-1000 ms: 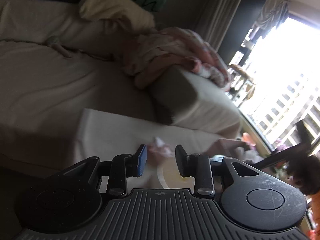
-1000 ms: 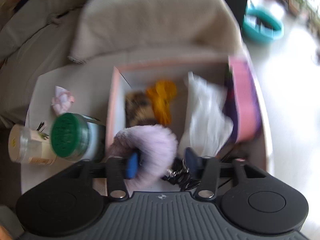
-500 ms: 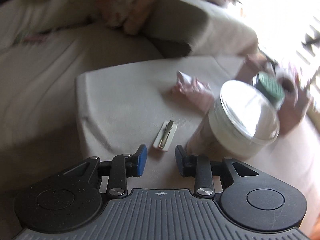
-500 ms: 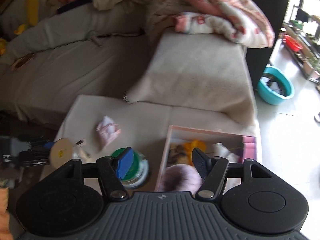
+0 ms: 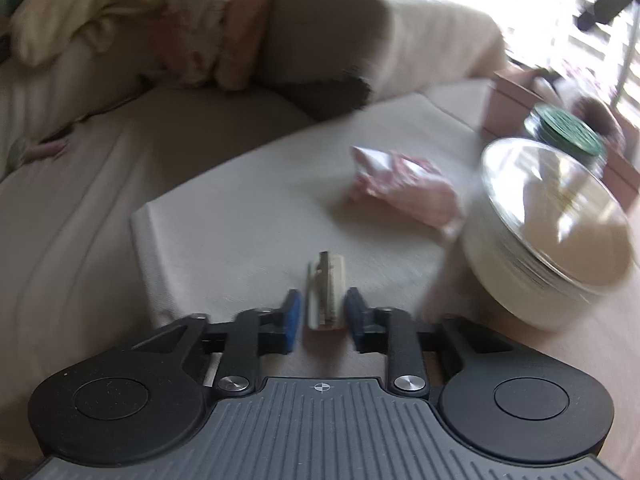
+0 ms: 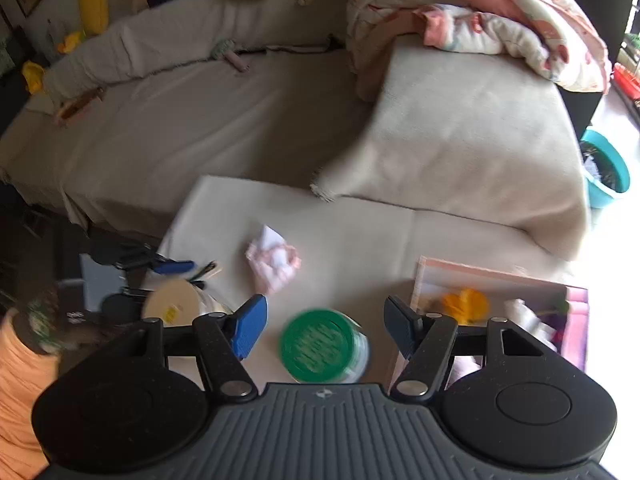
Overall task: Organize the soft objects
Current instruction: 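Grasp the white hair clip with the left gripper while the right moves to the pink cloth, then grasp the crumpled pink cloth with the right gripper, then carry the hair clip and the pink cloth over the pink box with both grippers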
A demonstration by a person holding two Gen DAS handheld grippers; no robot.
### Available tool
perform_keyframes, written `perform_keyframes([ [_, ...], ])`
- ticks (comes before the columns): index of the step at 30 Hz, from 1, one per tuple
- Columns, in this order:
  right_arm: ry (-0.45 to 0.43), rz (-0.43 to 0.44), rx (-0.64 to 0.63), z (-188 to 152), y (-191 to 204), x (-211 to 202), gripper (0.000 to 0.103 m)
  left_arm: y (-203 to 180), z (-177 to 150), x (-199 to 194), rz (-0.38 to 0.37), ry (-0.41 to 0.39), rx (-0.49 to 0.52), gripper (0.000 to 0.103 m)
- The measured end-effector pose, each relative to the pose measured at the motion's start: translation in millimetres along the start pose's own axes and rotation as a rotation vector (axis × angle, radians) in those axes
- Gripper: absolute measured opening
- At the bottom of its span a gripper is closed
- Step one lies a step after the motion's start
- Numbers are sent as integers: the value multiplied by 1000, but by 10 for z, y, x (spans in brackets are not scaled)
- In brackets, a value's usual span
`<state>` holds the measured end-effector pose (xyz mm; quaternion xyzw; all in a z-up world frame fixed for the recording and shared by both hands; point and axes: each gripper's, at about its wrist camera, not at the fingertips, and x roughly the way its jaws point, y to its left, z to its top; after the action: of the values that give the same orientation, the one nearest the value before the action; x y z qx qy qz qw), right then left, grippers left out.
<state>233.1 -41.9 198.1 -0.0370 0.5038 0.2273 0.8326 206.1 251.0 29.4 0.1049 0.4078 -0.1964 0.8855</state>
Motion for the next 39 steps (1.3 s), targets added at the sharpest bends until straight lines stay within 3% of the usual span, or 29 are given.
perform_keyframes([
  [5, 22, 54, 30, 183, 178, 235, 65, 164, 5, 13, 153, -9, -121, 23],
  [7, 53, 80, 61, 285, 244, 408, 65, 210, -5, 4, 114, -11, -164, 23],
  [9, 102, 103, 92, 405, 329, 647, 65, 235, 3, -2, 72, -16, -202, 32],
  [11, 172, 97, 103, 519, 455, 963, 65, 257, 44, 10, 61, -9, -238, 34],
  [17, 313, -43, 80, 695, 683, 1819, 65, 285, 95, 51, 83, 1, -278, 34],
  [21, 409, -60, 91, 633, 650, 2113, 65, 202, 101, 94, 113, -5, -263, 34],
  [22, 422, -60, 84, 601, 654, 2154, 61, 191, 100, 94, 120, -6, -268, 34],
  [25, 438, -56, 46, 493, 681, 2177, 8, 146, 110, 101, 138, -9, -262, 34],
  [28, 397, -16, 37, 446, 686, 1994, 6, 128, 103, 98, 160, -15, -266, 30],
  [30, 351, 6, 18, 449, 686, 1794, 6, 145, 101, 90, 176, -20, -288, 23],
  [36, 244, 37, -4, 487, 730, 1229, 6, 155, 66, 67, 180, -43, -311, 22],
  [39, 190, 32, -27, 470, 797, 959, 6, 167, -9, -23, 133, -62, -348, 22],
])
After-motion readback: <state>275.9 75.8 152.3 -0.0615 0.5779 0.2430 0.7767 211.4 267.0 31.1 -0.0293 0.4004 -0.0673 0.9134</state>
